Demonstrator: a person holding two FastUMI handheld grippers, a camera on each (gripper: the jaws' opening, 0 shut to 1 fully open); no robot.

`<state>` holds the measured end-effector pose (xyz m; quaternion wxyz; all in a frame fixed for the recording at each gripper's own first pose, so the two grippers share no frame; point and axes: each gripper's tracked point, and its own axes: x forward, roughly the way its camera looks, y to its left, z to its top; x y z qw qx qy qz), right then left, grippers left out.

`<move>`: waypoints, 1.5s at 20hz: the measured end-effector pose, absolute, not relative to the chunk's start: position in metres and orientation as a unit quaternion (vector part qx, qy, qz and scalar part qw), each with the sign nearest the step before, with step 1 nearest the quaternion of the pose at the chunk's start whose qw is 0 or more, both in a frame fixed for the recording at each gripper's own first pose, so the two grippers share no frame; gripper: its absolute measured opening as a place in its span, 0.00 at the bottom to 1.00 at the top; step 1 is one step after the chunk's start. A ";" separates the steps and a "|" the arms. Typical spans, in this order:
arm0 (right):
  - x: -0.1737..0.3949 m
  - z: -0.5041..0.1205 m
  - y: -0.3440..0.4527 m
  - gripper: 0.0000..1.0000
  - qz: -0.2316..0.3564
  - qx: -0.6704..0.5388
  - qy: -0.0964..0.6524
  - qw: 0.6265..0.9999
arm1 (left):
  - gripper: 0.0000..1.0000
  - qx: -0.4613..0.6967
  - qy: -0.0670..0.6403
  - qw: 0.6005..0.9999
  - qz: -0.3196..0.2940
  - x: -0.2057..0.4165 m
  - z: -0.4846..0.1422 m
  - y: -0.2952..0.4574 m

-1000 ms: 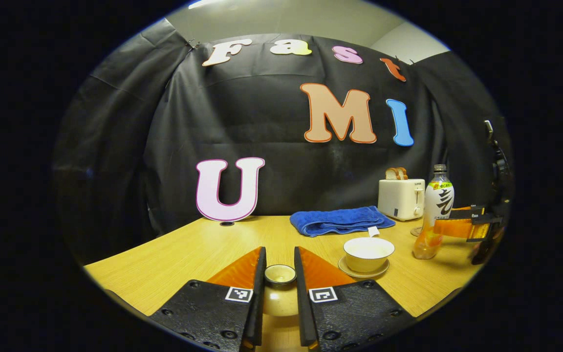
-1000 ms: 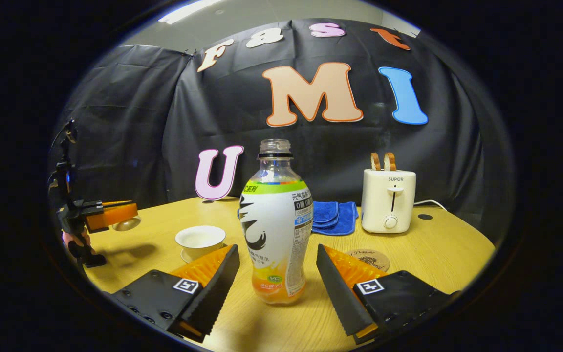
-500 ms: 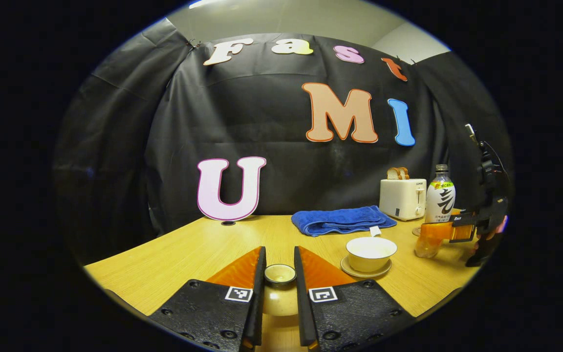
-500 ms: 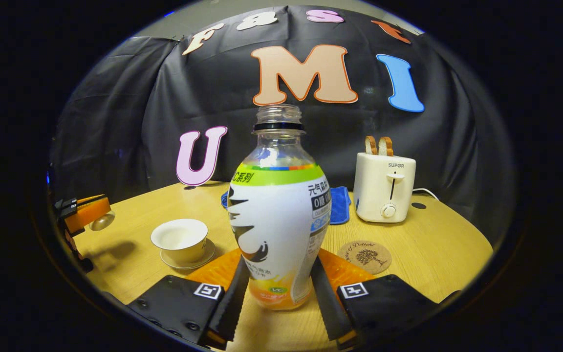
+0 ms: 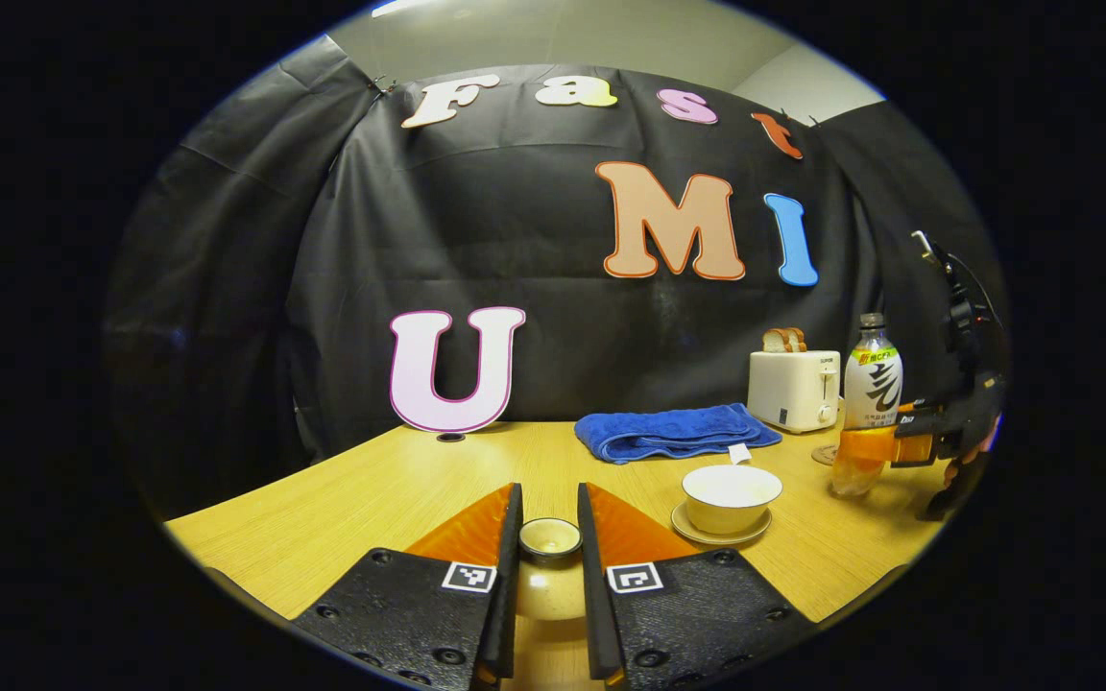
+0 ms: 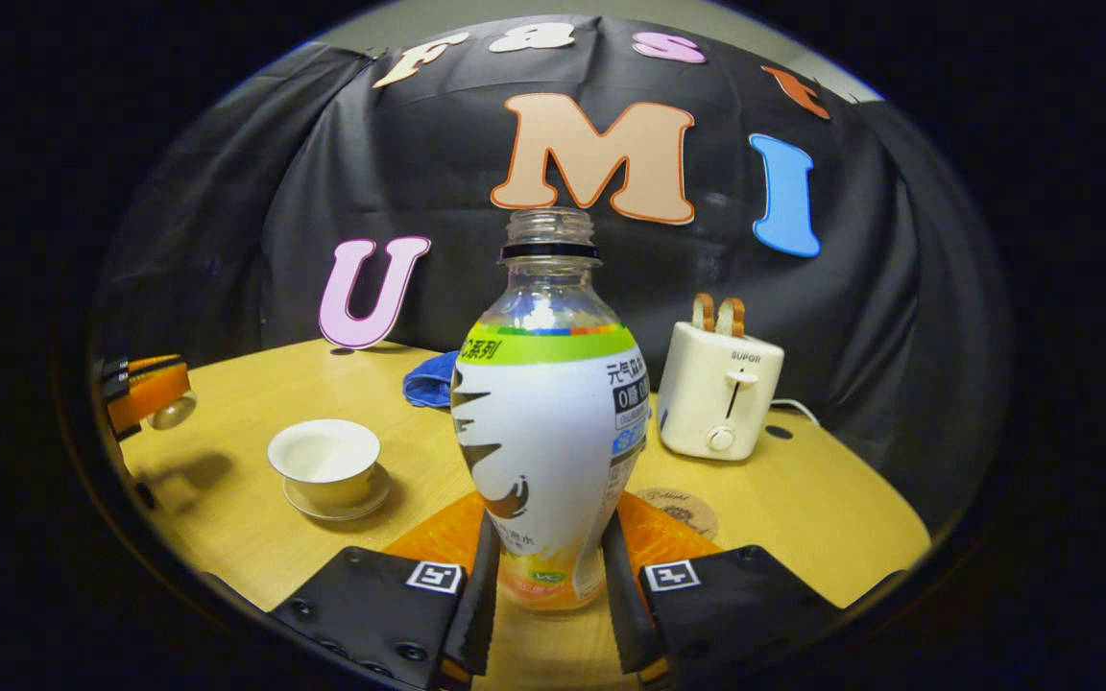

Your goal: Open the teacup lid with one hand, grasp the water bottle and pour water into the teacup with the other hand; after pouring, place the water bottle on the coaster and then close the teacup lid.

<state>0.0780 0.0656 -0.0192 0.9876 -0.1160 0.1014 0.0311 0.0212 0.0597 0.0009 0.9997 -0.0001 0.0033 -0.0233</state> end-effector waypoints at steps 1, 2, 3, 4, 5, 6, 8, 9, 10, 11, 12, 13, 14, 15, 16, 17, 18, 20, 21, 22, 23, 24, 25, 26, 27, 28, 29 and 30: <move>0.078 -0.012 0.061 0.55 0.023 -0.145 0.090 0.985 | 0.28 0.000 0.003 1.000 -0.022 0.022 0.001 0.059; 0.078 -0.002 0.057 0.54 0.014 -0.177 0.078 0.981 | 0.28 0.000 0.004 1.000 -0.023 0.022 0.001 0.059; 0.077 0.006 0.055 0.55 0.006 -0.211 0.067 0.975 | 0.27 0.000 0.003 1.000 -0.023 0.021 0.000 0.059; 0.077 0.013 0.053 0.54 -0.001 -0.246 0.056 0.968 | 0.27 0.000 0.003 1.000 -0.023 0.020 0.000 0.059; 0.077 0.018 0.052 0.54 -0.008 -0.283 0.047 0.958 | 0.28 0.000 0.003 1.000 -0.023 0.021 0.000 0.059; 0.077 0.021 0.051 0.53 -0.014 -0.318 0.039 0.947 | 0.28 0.000 0.003 1.000 -0.022 0.021 0.001 0.059; 0.077 0.028 0.056 0.53 -0.021 -0.381 0.027 0.924 | 0.27 0.000 0.003 1.000 -0.022 0.021 -0.001 0.059; 0.076 0.027 0.057 0.53 -0.019 -0.409 0.024 0.912 | 0.27 0.000 0.003 1.000 -0.022 0.020 0.000 0.060; 0.078 0.024 0.062 0.53 -0.012 -0.431 0.022 0.902 | 0.27 0.000 0.003 1.000 -0.022 0.020 -0.001 0.060; 0.078 0.019 0.065 0.53 -0.011 -0.452 0.021 0.892 | 0.27 0.000 0.003 1.000 -0.022 0.020 0.000 0.060; 0.079 0.016 0.066 0.54 -0.012 -0.474 0.017 0.880 | 0.27 0.000 0.003 1.000 -0.022 0.020 0.000 0.059; 0.079 0.017 0.068 0.54 -0.016 -0.498 0.012 0.867 | 0.27 0.000 0.003 1.000 -0.022 0.020 0.000 0.060; 0.080 0.015 0.071 0.54 -0.018 -0.521 0.006 0.854 | 0.27 0.000 0.003 1.000 -0.021 0.021 0.000 0.059; 0.085 0.015 0.074 0.53 -0.020 -0.542 0.001 0.840 | 0.27 0.000 0.003 1.000 -0.021 0.021 0.000 0.059; 0.085 0.014 0.077 0.53 -0.022 -0.561 -0.003 0.828 | 0.27 0.000 0.003 1.000 -0.021 0.021 0.000 0.059; 0.089 0.012 0.080 0.54 -0.020 -0.573 -0.004 0.819 | 0.27 0.000 0.003 1.000 -0.021 0.021 0.001 0.059; 0.091 0.007 0.081 0.54 -0.018 -0.582 -0.002 0.813 | 0.27 0.000 0.003 1.000 -0.021 0.021 0.000 0.060; 0.094 0.001 0.084 0.53 -0.018 -0.604 -0.004 0.797 | 0.27 0.000 0.004 1.000 -0.021 0.021 0.000 0.060; 0.094 0.003 0.088 0.53 -0.020 -0.620 -0.010 0.785 | 0.27 0.000 0.003 1.000 -0.021 0.022 0.001 0.059; 0.094 0.004 0.092 0.54 -0.022 -0.637 -0.019 0.771 | 0.27 0.000 0.004 1.000 -0.021 0.021 0.000 0.059; 0.096 0.006 0.096 0.53 -0.023 -0.653 -0.026 0.757 | 0.27 0.000 0.004 1.000 -0.021 0.022 0.000 0.058; 0.097 0.006 0.099 0.54 -0.021 -0.668 -0.032 0.743 | 0.27 0.000 0.004 1.000 -0.021 0.023 0.000 0.059; 0.098 0.005 0.098 0.54 -0.018 -0.682 -0.037 0.731 | 0.27 0.000 0.004 1.000 -0.021 0.022 0.000 0.059; 0.097 0.007 0.099 0.54 -0.020 -0.694 -0.042 0.719 | 0.27 0.000 0.004 1.000 -0.021 0.022 -0.001 0.060; 0.097 0.005 0.100 0.53 -0.020 -0.703 -0.044 0.710 | 0.27 0.000 0.004 1.000 -0.021 0.021 0.000 0.060; 0.098 0.004 0.100 0.53 -0.020 -0.710 -0.044 0.703 | 0.27 0.000 0.003 1.000 -0.021 0.021 0.000 0.060; 0.100 0.005 0.099 0.54 -0.022 -0.717 -0.044 0.695 | 0.27 0.000 0.004 1.000 -0.021 0.022 0.000 0.059; 0.101 0.004 0.099 0.53 -0.023 -0.726 -0.046 0.686 | 0.27 0.000 0.004 1.000 -0.021 0.022 0.000 0.059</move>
